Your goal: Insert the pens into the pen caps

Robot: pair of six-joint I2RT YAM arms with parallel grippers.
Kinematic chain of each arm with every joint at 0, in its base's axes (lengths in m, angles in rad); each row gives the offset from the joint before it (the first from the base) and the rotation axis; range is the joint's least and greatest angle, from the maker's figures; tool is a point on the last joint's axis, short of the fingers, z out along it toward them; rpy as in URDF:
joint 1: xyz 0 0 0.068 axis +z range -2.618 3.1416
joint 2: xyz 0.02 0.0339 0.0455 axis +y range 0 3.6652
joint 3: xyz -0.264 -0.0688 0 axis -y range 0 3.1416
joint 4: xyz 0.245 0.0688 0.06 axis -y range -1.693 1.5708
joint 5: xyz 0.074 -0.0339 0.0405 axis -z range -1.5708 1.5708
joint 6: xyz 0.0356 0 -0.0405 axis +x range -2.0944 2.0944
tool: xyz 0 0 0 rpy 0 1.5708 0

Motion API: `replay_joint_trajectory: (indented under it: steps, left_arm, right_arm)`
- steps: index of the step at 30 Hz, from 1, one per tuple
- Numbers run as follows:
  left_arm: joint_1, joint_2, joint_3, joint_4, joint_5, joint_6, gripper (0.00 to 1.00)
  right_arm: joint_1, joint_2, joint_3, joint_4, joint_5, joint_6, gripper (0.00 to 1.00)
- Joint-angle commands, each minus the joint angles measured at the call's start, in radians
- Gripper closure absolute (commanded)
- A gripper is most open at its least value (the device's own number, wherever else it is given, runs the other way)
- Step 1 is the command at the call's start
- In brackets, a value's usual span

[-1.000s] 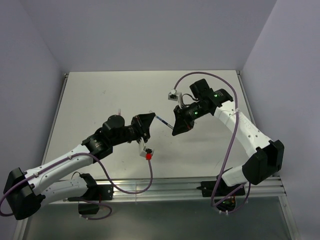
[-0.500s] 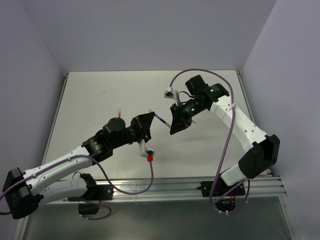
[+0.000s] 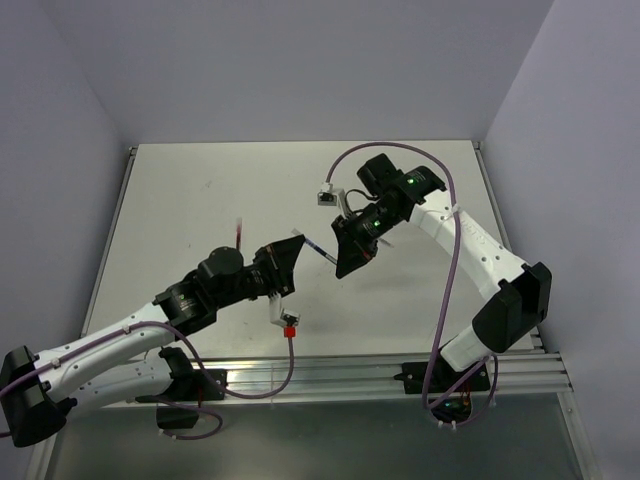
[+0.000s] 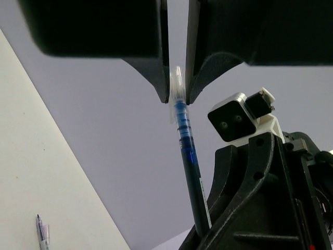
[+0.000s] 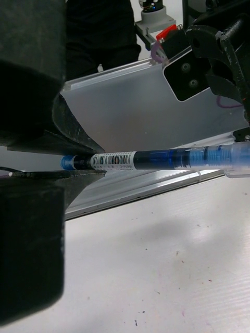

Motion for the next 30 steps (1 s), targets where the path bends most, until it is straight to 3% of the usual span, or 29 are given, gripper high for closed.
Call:
replay_joint_trajectory:
  steps: [1, 5, 18, 30]
  left_arm:
    - [-0.083, 0.028, -0.032, -0.090, 0.227, 0.138, 0.99]
    - [-0.098, 0.037, -0.032, -0.054, 0.206, 0.115, 0.97]
    - [-0.095, 0.103, -0.002, 0.098, -0.004, -0.018, 0.72]
    - [-0.083, 0.036, -0.020, 0.115, 0.006, -0.032, 0.55]
  right_arm:
    - [0.020, 0.000, 0.087, 0.173, -0.066, 0.012, 1.00]
    - [0.020, 0.008, 0.100, 0.173, -0.069, 0.012, 1.00]
    - [-0.001, -0.027, 0.057, 0.194, -0.049, 0.011, 1.00]
    - [-0.087, -0.040, 0.040, 0.314, -0.070, 0.109, 1.00]
